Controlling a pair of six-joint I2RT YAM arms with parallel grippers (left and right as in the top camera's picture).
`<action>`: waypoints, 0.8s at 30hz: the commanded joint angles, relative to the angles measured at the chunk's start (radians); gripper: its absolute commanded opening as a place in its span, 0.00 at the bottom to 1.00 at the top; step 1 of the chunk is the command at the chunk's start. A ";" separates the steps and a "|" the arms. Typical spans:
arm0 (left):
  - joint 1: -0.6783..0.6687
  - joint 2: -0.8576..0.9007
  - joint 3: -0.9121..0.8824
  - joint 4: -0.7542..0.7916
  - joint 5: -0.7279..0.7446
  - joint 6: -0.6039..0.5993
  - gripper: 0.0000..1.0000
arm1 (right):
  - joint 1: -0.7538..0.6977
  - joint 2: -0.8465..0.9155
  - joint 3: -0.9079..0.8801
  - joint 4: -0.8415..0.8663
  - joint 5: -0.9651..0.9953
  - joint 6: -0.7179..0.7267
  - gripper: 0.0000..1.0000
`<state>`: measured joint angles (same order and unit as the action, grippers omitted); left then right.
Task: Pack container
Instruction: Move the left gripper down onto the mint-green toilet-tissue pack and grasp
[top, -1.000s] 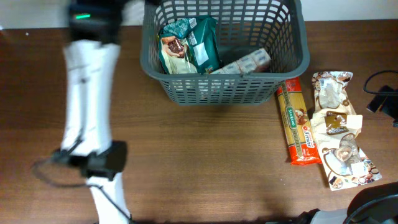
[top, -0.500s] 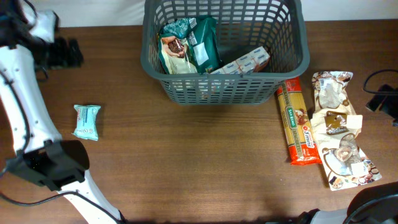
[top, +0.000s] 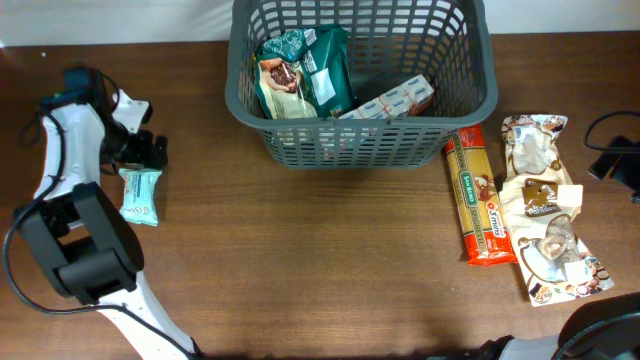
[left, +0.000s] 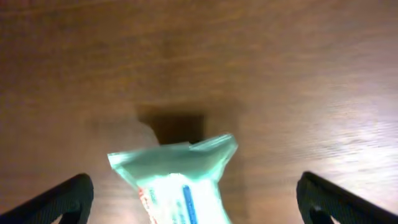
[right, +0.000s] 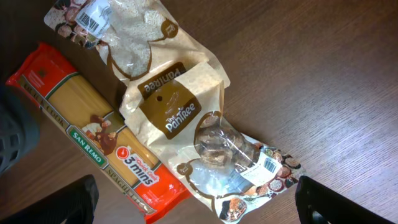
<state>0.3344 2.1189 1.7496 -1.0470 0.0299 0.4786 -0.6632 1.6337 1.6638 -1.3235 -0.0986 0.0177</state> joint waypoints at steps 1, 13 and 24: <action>0.007 -0.002 -0.072 0.069 -0.077 0.080 0.99 | 0.001 0.001 0.000 -0.001 -0.001 -0.017 0.99; 0.007 0.000 -0.236 0.276 -0.136 -0.038 0.99 | 0.001 0.001 0.000 -0.007 0.002 -0.021 0.99; 0.007 0.000 -0.311 0.310 -0.135 -0.209 0.37 | 0.001 0.001 0.000 -0.008 0.002 -0.021 0.99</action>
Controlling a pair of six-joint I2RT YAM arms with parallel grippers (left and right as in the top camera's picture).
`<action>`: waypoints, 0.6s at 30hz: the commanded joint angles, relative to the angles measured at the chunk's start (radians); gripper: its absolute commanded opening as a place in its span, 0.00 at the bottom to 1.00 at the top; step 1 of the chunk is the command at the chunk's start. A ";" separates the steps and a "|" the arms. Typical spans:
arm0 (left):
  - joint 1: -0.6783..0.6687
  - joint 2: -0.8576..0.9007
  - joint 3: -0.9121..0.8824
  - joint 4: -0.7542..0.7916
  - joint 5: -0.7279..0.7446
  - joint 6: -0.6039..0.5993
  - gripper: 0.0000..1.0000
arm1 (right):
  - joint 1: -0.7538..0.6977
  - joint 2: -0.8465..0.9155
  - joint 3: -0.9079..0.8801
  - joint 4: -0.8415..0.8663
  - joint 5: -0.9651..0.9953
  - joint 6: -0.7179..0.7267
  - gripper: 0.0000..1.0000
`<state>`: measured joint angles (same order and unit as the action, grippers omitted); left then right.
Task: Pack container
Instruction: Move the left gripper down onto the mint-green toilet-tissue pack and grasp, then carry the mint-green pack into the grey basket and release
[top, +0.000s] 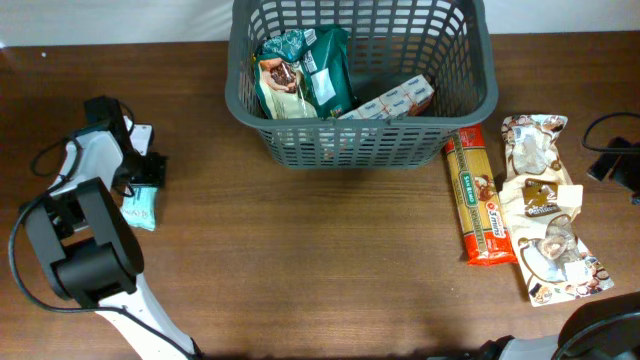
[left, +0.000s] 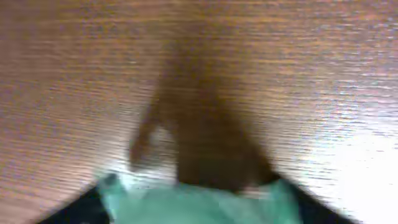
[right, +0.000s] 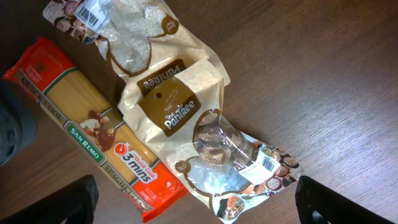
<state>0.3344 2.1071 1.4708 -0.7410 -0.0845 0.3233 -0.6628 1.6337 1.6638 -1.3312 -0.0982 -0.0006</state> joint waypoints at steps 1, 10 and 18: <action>0.007 0.012 -0.032 0.005 -0.021 -0.063 0.28 | 0.001 0.001 0.000 -0.001 0.002 -0.002 0.99; -0.005 0.011 0.088 0.002 0.010 -0.033 0.02 | 0.001 0.001 0.000 -0.006 0.002 -0.002 0.99; -0.103 0.011 0.709 -0.081 0.091 0.090 0.01 | 0.001 0.001 0.000 -0.023 0.002 -0.002 0.99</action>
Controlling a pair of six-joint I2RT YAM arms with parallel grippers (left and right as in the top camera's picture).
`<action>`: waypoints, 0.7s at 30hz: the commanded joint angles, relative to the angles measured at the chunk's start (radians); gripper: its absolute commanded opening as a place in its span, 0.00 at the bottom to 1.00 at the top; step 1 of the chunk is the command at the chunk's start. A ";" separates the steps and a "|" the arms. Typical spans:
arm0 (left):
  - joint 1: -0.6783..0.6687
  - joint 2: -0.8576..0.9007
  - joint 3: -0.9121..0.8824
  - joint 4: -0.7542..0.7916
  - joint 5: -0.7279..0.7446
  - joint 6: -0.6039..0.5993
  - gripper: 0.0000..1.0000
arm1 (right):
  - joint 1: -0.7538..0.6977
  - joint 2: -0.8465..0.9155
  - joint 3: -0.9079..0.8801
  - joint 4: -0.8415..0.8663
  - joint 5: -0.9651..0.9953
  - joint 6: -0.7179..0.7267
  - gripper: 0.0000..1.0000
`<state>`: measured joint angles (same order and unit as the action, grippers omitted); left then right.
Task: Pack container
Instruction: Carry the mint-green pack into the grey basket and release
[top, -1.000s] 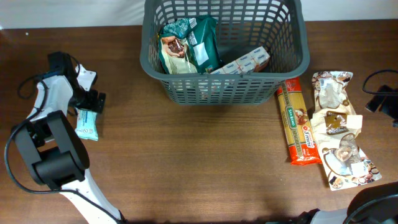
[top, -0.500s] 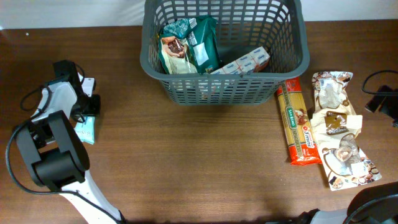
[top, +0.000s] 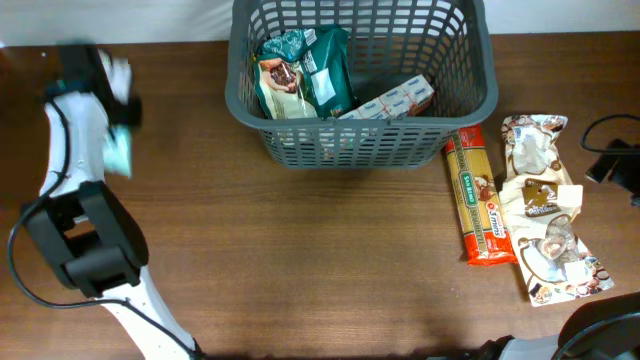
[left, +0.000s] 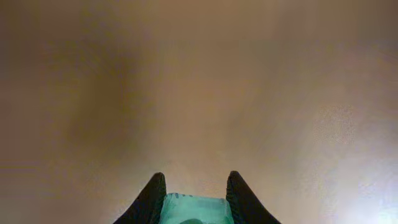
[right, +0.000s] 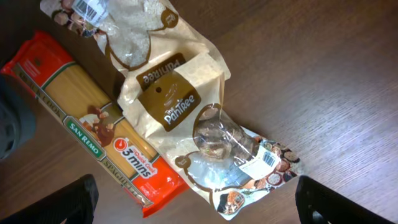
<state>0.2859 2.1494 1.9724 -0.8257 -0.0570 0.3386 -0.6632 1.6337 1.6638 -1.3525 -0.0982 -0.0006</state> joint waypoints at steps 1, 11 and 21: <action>-0.076 -0.031 0.294 0.011 0.097 0.104 0.02 | 0.001 0.001 0.000 -0.002 0.002 -0.002 0.99; -0.350 -0.031 0.663 0.049 0.659 0.439 0.02 | 0.001 0.001 0.000 -0.003 0.001 -0.002 0.99; -0.536 0.180 0.658 -0.276 0.819 0.662 0.02 | 0.001 0.001 0.000 -0.006 -0.005 -0.002 0.99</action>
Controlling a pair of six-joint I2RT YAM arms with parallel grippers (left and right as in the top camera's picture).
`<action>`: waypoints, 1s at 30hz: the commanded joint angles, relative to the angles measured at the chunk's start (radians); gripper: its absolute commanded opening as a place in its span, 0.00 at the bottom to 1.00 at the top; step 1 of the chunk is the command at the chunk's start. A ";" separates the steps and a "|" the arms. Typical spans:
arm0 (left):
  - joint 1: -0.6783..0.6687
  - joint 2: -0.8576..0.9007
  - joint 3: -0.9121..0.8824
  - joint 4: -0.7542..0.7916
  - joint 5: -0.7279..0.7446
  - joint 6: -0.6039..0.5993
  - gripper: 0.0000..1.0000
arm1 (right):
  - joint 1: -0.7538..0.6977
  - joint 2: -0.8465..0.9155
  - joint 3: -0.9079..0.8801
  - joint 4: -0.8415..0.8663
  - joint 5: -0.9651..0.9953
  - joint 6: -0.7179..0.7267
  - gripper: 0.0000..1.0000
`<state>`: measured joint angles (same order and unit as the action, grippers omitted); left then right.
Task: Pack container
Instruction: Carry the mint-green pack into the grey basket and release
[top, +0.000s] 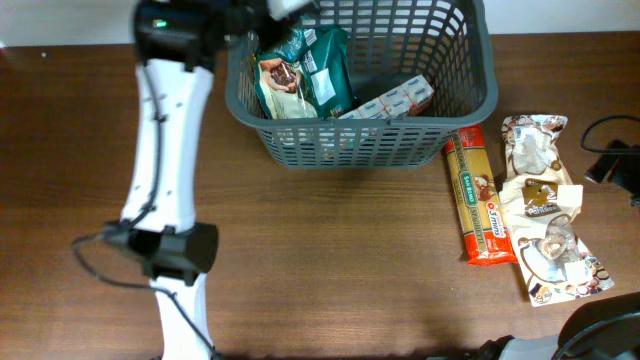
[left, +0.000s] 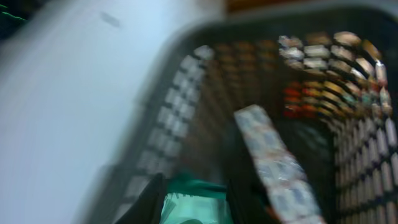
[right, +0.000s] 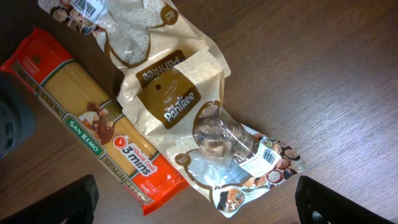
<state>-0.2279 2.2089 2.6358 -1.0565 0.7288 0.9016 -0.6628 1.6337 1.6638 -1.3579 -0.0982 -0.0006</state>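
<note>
My left gripper (left: 194, 200) is shut on a small teal snack packet (left: 196, 210), held over the far left corner of the grey mesh basket (top: 470, 100). The left wrist view is blurred and looks down into the basket past its wall (left: 180, 99), with a long printed box (left: 273, 168) lying inside. In the overhead view the left arm (top: 170, 120) reaches up to the basket's rim. My right gripper (right: 199, 208) is open above the packs on the right, holding nothing.
Green and brown bags (top: 310, 65) and the box (top: 390, 100) lie in the basket. Right of it on the table are a spaghetti pack (top: 478, 200) and clear grain pouches (top: 545, 200), which the right wrist view also shows: the spaghetti pack (right: 99, 137) and the grain pouches (right: 174, 106).
My left gripper, still shut on the teal packet, has moved from above the table's far left to over the basket's far left corner. The right gripper has barely moved.
The left gripper first stood open over the teal packet lying at the table's left. Then it was down on the packet. Then it was shut on it and raised off the table, and now it holds it over the basket.
</note>
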 joint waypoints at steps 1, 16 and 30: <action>-0.028 0.145 -0.006 -0.059 0.033 0.099 0.02 | 0.001 0.001 0.000 -0.001 -0.006 -0.002 0.99; -0.036 0.232 0.033 -0.026 -0.135 -0.044 0.99 | 0.001 0.001 0.000 0.002 -0.006 -0.002 0.99; 0.061 -0.121 0.311 -0.201 -0.808 -0.459 0.99 | 0.016 0.001 0.000 0.258 -0.072 -0.089 0.99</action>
<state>-0.2173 2.1780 2.9253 -1.1912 0.1848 0.5632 -0.6621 1.6337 1.6638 -1.1347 -0.1020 -0.0120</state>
